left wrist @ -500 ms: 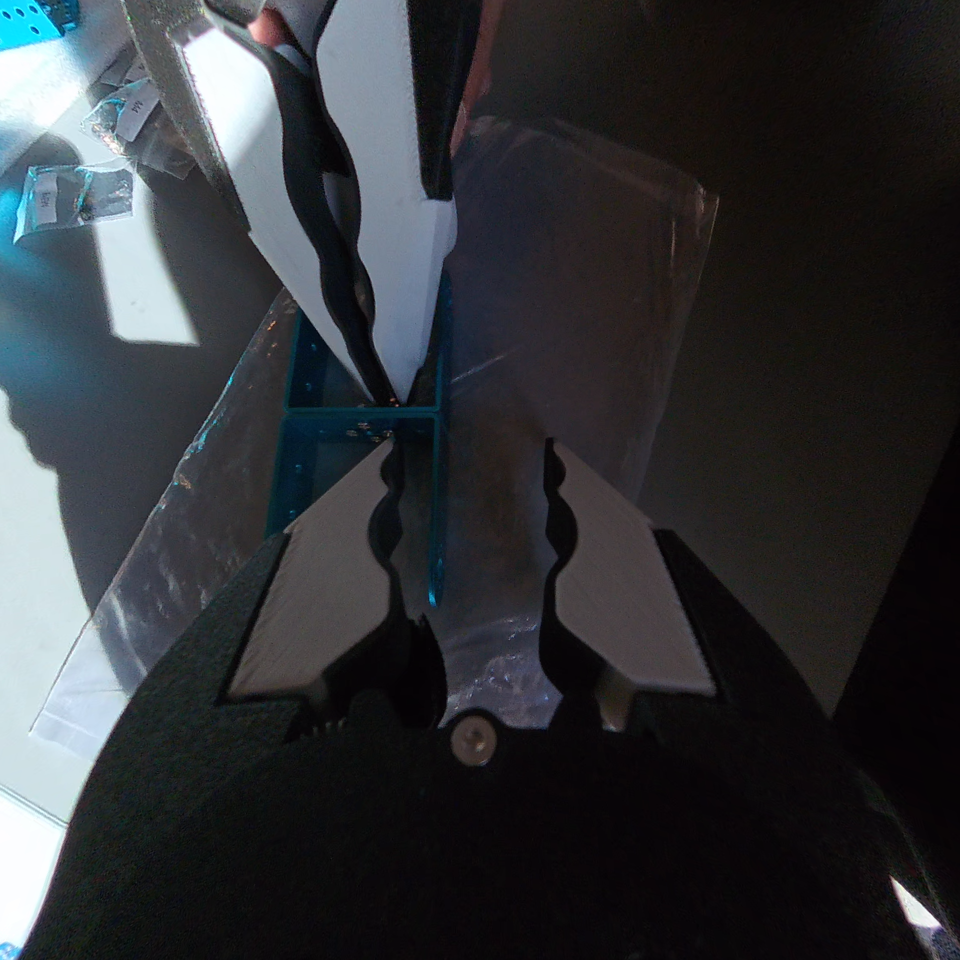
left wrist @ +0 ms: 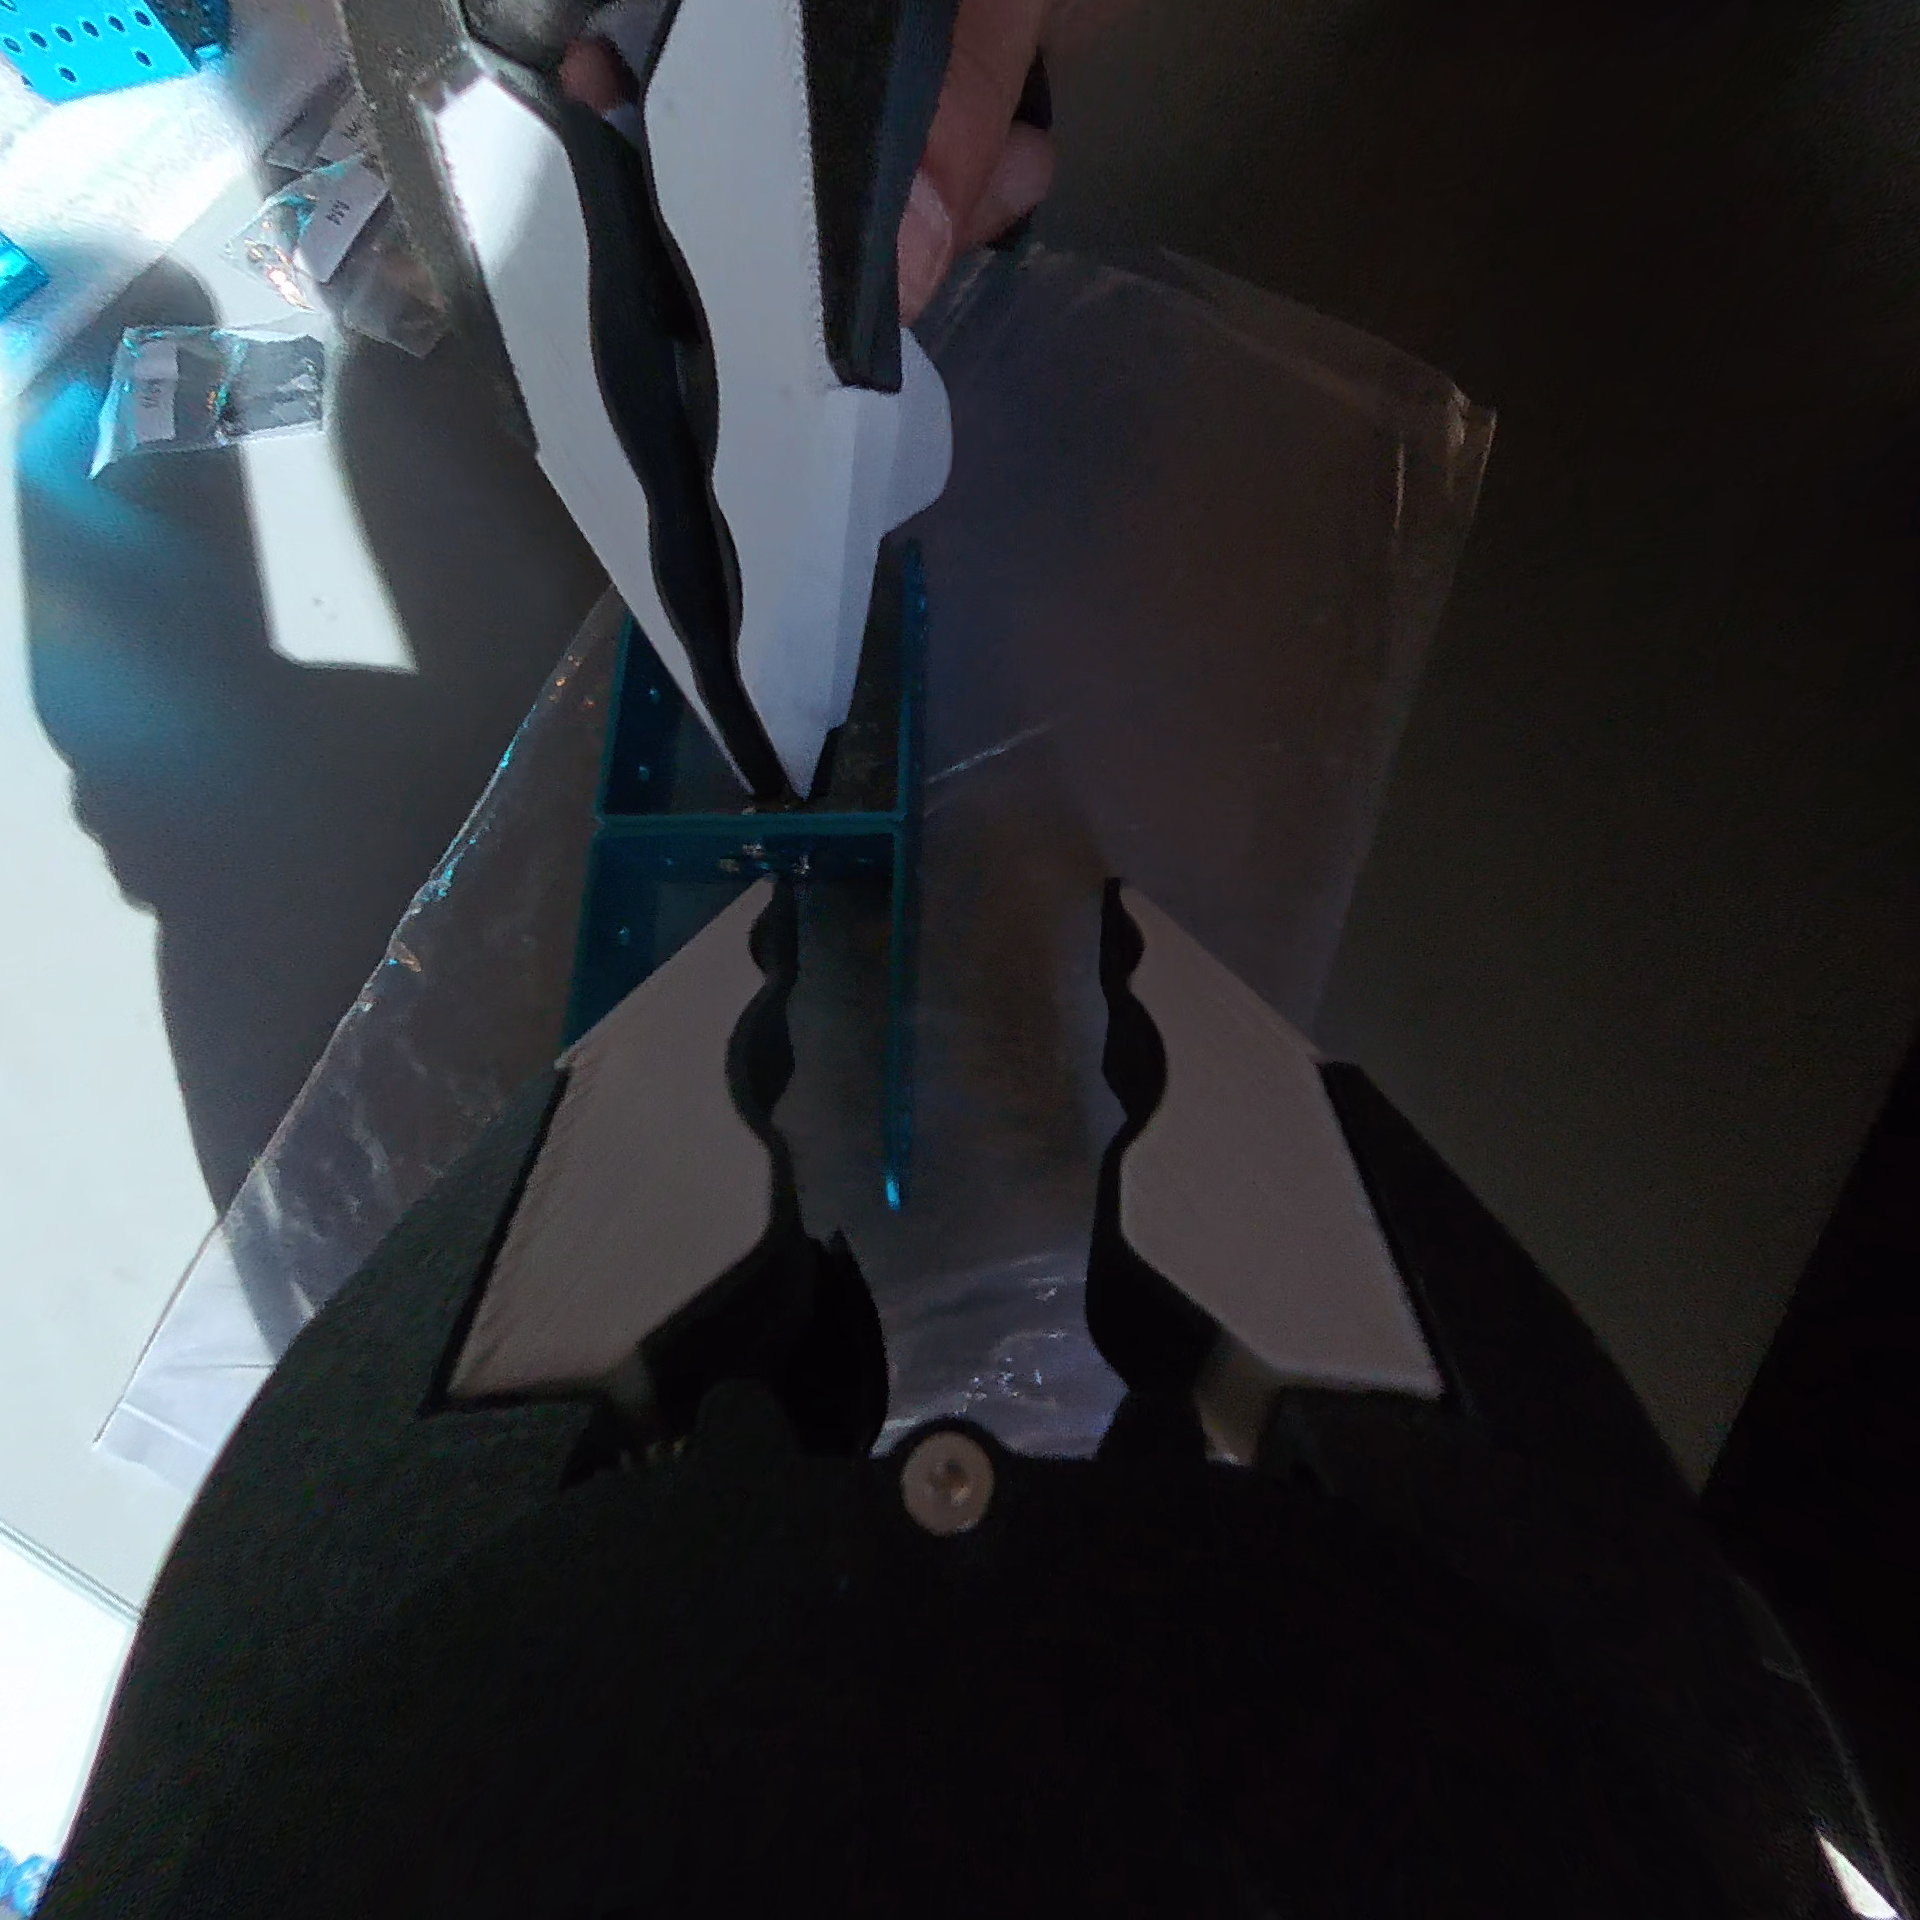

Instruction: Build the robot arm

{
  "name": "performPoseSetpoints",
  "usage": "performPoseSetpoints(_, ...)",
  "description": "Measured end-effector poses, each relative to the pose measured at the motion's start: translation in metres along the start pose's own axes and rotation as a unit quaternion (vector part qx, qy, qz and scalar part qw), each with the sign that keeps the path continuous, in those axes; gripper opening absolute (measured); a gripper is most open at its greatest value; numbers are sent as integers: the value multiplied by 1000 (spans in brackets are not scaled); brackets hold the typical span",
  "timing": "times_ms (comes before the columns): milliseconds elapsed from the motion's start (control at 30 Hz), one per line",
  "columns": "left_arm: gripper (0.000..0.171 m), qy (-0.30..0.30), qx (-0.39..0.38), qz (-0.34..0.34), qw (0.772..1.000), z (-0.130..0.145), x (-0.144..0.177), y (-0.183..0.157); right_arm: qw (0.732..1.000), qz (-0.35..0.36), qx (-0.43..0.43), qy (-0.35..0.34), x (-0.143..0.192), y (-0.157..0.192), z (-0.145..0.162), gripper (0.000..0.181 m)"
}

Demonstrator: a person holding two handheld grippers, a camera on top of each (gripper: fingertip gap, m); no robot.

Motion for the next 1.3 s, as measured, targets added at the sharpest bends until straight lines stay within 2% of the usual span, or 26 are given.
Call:
performPoseSetpoints(233, 59, 7, -7, 5, 1000, 0, -2, -3, 999, -21, -23, -18, 0, 6, 0, 4)
performPoseSetpoints(400, 58, 7, -10, 5, 1000, 0, -2, -5, 997, -6, -70, -20, -2, -2, 3, 3)
performPoseSetpoints(633, 58, 7, -11, 5, 1000, 0, -2, -6, 992, -49, -112, -40, -1, -1, 2, 2)
performPoseSetpoints(733, 59, 6, -10, 6, 1000, 0, -2, -6, 991, -46, -114, -49, 1, -3, 2, 0)
performPoseSetpoints(867, 58, 7, -11, 6, 1000, 0, -3, -6, 990, -51, -130, -36, 0, -5, 5, 0)
performPoseSetpoints(933, 58, 7, -12, 4, 1000, 0, -3, -6, 991, -52, -115, -43, 8, -4, 2, 0)
performPoseSetpoints(1000, 58, 8, -12, 2, 1000, 0, -3, -6, 995, -50, -84, -19, 13, 0, 1, 0)
performPoseSetpoints(1100, 53, 7, -15, -5, 1000, 0, -1, -5, 996, 77, 24, 47, 28, -11, 7, 0)
performPoseSetpoints(1200, 53, 6, -7, 0, 1000, 0, -1, -4, 986, 94, 73, 118, 35, -8, 19, 8)
performPoseSetpoints(1300, 53, 3, -6, 0, 1000, -2, -2, -3, 989, 79, 88, 83, 44, -7, 16, 10)
Point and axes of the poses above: each gripper's, where its closed fingertips meet, x back along the fingers, z out of its underside, y = z × x across the jaws, the point moved 6 cm from there along x, back along the fingers, and after that the axes turned 5 degrees about -z, right-handed, at the moved point
